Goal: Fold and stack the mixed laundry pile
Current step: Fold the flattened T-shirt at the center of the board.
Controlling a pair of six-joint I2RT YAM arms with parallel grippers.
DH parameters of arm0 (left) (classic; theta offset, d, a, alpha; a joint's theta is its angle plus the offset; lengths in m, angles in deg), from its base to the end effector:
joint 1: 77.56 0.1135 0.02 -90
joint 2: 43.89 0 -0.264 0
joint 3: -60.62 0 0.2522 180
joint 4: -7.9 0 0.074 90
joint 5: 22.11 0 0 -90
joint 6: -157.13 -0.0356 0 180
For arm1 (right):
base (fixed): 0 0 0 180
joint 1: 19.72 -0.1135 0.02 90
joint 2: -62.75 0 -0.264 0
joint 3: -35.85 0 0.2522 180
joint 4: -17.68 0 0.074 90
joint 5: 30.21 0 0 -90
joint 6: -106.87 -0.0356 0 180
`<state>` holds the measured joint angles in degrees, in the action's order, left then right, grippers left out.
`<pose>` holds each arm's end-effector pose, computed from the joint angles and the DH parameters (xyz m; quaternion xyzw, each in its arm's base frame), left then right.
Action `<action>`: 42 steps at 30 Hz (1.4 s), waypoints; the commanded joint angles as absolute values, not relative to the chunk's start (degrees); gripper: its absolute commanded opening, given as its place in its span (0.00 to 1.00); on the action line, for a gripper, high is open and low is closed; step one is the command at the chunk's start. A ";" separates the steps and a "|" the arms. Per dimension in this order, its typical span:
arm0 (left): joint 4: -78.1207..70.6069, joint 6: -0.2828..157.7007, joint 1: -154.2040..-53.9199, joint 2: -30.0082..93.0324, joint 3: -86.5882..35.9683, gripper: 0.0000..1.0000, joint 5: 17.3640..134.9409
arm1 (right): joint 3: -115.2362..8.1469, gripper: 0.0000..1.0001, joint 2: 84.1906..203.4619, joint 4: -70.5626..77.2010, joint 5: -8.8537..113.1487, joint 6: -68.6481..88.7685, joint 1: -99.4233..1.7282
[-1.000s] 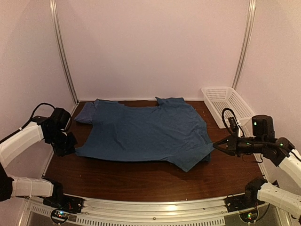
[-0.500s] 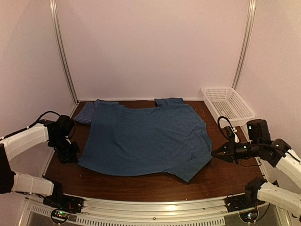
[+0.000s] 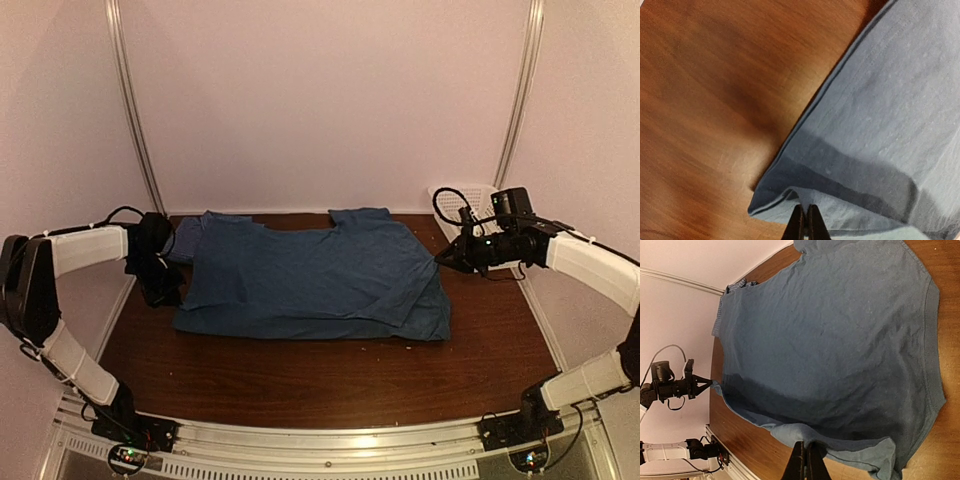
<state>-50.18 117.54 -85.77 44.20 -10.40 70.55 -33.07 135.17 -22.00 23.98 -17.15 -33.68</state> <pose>0.2773 -0.0417 0.1974 -0.3541 0.9260 -0.0833 0.1014 0.2541 0.0846 0.2794 0.0318 0.8812 0.4115 0.2307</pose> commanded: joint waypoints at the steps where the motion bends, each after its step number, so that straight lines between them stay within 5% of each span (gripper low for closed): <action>1: -46.28 115.86 -84.60 48.22 -14.45 0.00 70.62 | -37.10 0.00 141.90 -16.60 22.64 -12.94 -32.47; 27: -42.62 113.52 -83.12 44.74 -10.05 0.00 68.70 | -53.21 0.00 162.56 -16.72 20.63 -7.74 -32.46; 42: -35.80 113.42 -82.59 44.64 -7.00 0.00 66.97 | -53.72 0.00 164.65 -17.36 24.01 -7.08 -32.55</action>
